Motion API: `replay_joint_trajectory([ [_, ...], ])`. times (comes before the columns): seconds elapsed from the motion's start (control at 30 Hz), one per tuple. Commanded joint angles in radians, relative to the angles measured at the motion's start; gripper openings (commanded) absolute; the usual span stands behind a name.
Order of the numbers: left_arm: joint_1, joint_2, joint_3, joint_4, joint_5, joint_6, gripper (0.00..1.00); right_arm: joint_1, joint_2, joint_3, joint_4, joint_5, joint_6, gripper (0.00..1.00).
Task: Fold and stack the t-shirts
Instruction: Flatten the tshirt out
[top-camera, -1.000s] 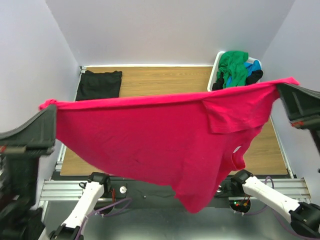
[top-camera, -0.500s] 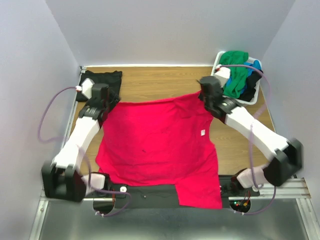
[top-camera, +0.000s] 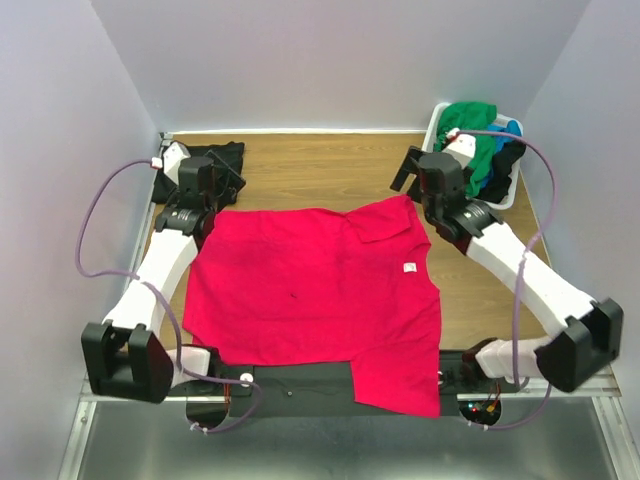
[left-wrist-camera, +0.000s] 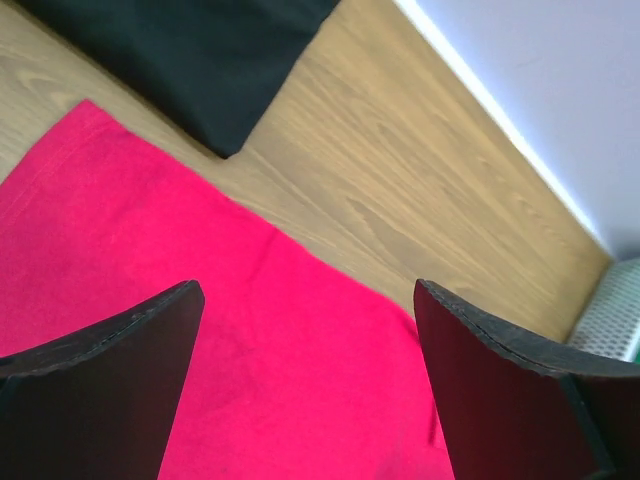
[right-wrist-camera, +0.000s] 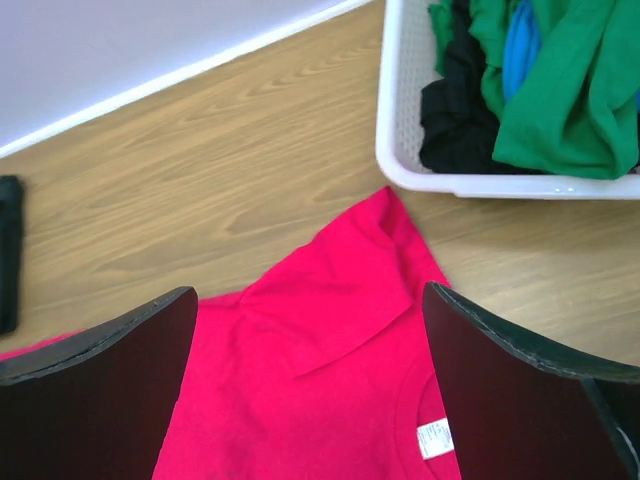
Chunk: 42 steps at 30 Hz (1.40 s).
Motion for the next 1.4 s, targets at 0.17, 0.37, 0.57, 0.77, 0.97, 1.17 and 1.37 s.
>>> replay_joint_trajectory([
  [0.17,0.001,-0.159,-0.250,0.038,0.127,0.021,0.99,0.003,-0.121,-0.259,0.038,-0.239,0.118,1.00],
  [0.37,0.001,-0.188,-0.379,0.119,0.167,0.025,0.99,0.003,0.049,-0.256,0.064,-0.170,0.210,0.95],
  [0.57,0.001,-0.133,-0.413,0.160,0.161,0.038,0.99,-0.012,0.244,-0.163,0.068,-0.058,0.246,0.78],
  [0.77,0.001,-0.078,-0.405,0.176,0.141,0.051,0.99,-0.034,0.344,-0.133,0.084,-0.084,0.248,0.75],
  [0.97,0.001,-0.056,-0.407,0.191,0.141,0.055,0.99,-0.077,0.399,-0.109,0.134,-0.098,0.240,0.70],
  [1.17,0.001,-0.033,-0.405,0.196,0.124,0.061,0.99,-0.097,0.434,-0.097,0.189,-0.143,0.223,0.62],
  [1.37,0.001,-0.025,-0.402,0.197,0.112,0.064,0.99,-0.115,0.462,-0.103,0.226,-0.161,0.222,0.56],
])
